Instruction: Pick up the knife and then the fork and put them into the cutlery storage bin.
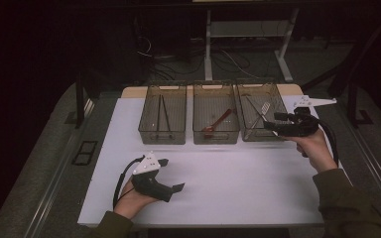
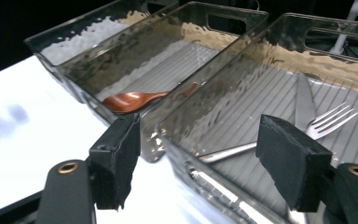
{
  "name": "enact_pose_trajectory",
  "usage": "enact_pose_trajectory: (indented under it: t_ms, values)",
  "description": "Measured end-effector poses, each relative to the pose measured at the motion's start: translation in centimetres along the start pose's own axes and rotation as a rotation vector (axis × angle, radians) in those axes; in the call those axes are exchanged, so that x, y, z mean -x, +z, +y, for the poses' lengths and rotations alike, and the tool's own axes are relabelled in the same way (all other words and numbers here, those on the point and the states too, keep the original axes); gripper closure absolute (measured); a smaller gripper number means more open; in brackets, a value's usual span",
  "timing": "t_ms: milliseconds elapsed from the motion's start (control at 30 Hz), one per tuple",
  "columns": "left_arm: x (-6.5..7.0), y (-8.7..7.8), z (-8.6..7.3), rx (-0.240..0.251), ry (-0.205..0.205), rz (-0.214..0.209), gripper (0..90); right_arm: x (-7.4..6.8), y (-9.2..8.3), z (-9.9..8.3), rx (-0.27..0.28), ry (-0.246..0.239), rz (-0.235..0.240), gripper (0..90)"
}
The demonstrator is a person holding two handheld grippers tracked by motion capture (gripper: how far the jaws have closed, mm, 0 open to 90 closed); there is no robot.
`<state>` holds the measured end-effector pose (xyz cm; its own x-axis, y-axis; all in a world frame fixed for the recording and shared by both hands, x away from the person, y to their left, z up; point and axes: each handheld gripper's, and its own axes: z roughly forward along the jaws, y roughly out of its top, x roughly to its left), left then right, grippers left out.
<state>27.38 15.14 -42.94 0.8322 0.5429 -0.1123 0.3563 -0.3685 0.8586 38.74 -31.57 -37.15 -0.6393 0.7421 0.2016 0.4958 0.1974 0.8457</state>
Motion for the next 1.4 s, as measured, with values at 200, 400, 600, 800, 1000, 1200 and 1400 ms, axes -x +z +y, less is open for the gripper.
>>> enact_pose_trajectory:
  t_ms: [200, 400, 600, 800, 1000, 1200, 1400]
  values:
    - [0.0, -0.1, 0.0, 0.002, 0.001, -0.002, 0.0, -1.1, -0.9, -1.1, 0.013, -0.004, 0.033, 26.9]
    - [0.0, 0.0, 0.0, 0.003, 0.001, -0.006, 0.0, -2.3, -1.4, -2.4, 0.010, -0.027, 0.048, 26.6]
    - [0.0, 0.0, 0.0, 0.004, -0.001, -0.008, 0.0, -3.3, -1.7, -3.7, -0.004, -0.045, 0.046, 25.8]
    - [0.0, 0.0, 0.0, 0.000, 0.000, -0.014, 0.0, -4.5, -1.7, -5.0, -0.011, -0.071, 0.013, 23.8]
    - [0.0, 0.0, -0.1, 0.001, 0.001, -0.016, 0.0, -5.8, -1.8, -6.3, -0.004, -0.089, -0.009, 19.4]
    - [0.1, 0.0, -0.1, -0.003, 0.004, -0.019, 0.0, -6.9, -2.1, -7.7, 0.018, -0.106, -0.024, 17.1]
    - [0.1, 0.0, -0.1, -0.002, 0.009, -0.022, 0.0, -7.6, -2.4, -8.9, 0.030, -0.117, -0.031, 14.7]
